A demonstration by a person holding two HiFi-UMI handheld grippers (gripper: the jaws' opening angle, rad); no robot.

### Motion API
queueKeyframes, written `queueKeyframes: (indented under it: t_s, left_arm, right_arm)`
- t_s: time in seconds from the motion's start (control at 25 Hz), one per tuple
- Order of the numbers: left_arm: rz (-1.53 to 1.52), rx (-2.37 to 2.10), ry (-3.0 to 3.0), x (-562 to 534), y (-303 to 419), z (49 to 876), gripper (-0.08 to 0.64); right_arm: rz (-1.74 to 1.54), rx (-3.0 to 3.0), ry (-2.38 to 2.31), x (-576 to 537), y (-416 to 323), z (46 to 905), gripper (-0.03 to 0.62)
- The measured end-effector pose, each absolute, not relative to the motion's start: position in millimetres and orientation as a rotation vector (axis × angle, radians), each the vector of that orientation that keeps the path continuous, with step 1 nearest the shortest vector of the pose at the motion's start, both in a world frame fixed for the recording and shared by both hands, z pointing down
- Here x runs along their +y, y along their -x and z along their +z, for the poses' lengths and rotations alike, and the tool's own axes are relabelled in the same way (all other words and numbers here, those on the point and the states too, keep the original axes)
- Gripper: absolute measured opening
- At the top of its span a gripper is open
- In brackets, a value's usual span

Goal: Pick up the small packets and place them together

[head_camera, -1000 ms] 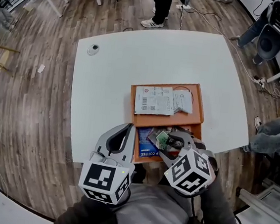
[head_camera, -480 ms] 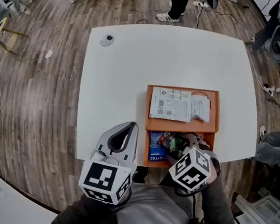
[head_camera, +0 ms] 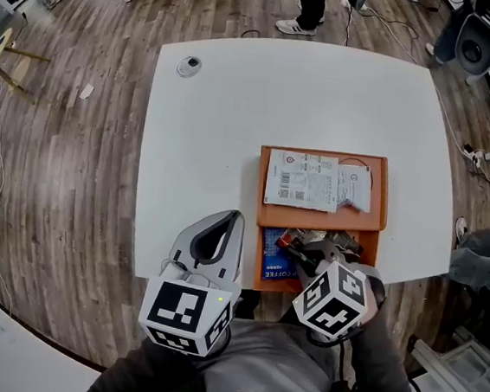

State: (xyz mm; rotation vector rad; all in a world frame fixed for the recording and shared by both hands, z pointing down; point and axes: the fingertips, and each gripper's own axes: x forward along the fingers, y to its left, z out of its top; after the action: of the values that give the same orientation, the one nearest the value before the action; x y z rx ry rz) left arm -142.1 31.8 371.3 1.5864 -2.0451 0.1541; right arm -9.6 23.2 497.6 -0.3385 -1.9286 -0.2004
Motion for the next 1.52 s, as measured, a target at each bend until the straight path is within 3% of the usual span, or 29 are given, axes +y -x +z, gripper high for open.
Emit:
queueKeyframes:
  t_s: [0.92, 1.52]
  left_arm:
    - [0.12, -2.082, -1.772, 23.2, 97.9, 311.9, -0.003]
    - [0.114, -2.146, -1.746, -20.9, 111.0, 286.9, -0.003]
  right_arm:
    - [-0.254, -2.212, 0.2, 34.4, -7.4, 378.1, 0.009]
    - [-0.421, -2.287, -0.001, -77.5, 19.4, 318.1, 0.009]
